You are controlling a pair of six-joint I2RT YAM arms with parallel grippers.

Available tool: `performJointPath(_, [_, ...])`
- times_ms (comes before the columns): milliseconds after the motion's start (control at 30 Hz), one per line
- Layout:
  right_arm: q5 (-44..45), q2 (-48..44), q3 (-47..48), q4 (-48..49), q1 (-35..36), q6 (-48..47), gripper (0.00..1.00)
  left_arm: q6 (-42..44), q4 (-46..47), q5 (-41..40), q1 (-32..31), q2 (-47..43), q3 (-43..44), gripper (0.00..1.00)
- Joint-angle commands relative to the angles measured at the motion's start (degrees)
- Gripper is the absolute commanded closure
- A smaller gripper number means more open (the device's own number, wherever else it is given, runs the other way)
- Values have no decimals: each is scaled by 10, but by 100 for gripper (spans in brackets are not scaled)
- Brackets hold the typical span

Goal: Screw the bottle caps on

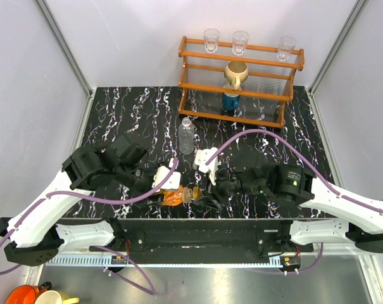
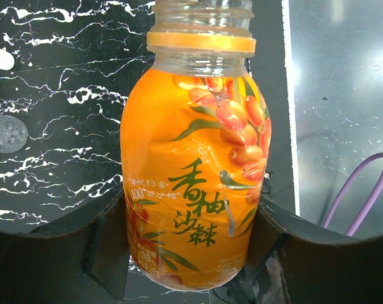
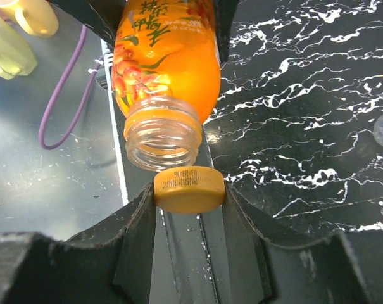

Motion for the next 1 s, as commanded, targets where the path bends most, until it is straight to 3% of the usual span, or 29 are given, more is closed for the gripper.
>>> performJointPath(0, [26, -6, 39, 11, 5, -30, 86, -4, -91, 27, -3, -7, -6, 63])
performJointPath(967, [-18, 43, 69, -8, 31, -21, 86, -19, -69, 3, -3, 0, 7, 62])
